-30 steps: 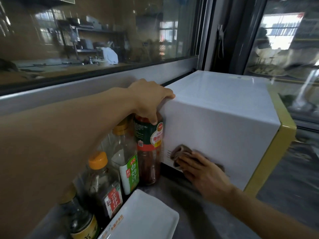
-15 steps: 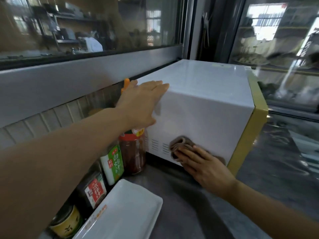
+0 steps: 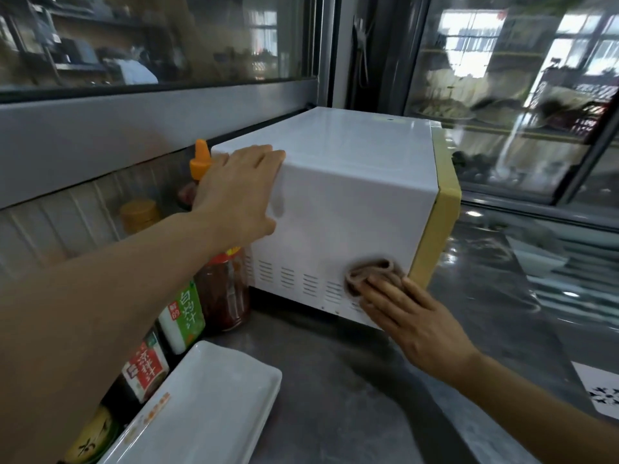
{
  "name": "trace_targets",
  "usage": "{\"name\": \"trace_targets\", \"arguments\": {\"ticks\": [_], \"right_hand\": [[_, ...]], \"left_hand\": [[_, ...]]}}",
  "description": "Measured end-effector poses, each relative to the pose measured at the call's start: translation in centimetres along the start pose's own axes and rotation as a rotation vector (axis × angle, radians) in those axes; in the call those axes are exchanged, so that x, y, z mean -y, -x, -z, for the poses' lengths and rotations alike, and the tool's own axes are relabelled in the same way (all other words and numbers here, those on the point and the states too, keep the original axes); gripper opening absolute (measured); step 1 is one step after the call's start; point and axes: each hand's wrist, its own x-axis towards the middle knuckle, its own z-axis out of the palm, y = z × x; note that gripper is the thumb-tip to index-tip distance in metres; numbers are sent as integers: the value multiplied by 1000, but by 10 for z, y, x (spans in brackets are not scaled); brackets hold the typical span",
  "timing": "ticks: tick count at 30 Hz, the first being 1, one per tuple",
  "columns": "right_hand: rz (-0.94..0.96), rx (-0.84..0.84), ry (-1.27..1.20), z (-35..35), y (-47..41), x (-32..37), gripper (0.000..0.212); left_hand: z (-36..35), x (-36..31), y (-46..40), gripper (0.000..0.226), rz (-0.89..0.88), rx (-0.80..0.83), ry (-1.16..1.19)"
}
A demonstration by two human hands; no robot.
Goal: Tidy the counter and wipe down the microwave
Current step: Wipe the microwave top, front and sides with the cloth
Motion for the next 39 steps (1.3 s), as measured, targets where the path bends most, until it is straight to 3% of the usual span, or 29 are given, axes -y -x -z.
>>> {"name": "trace_targets", "arguments": {"ticks": [4,7,10,14,20,22,25,28,31,36,39], "right_hand": [[-105,4,-19,12,14,-13,58],[-261,-116,-29,33,5,-47,61],[-291,-223,-17,44,-10,-75,61],[-346,-249,-67,27,-9,-54,58],[13,75,-17,-12,32,5,63],[85,174,-16,-7,36,5,74],[31,88,-24,9,19,-12,59],[-210,-37,-23,21,-19,-28,58],[-302,-81,-54,14,-38,-11,60],[77,147,25,1,-36,23,64],[56,107,55,14,-50,4,64]], "left_hand": [[4,0,2,102,-8,30,-5],[3,0,3,103,-11,50,-12],[-1,-2,4,105,-6,28,6],[-8,-2,5,107,-4,-29,19],[-10,-2,5,107,-12,-59,24],[-8,-1,4,108,-14,-40,13],[-5,2,4,110,-29,-9,-7],[-6,3,4,111,-35,-1,-31],[-11,3,5,110,-40,-36,-58],[-9,3,5,109,-37,-34,-81],[-4,4,3,110,-42,2,-101]]}}
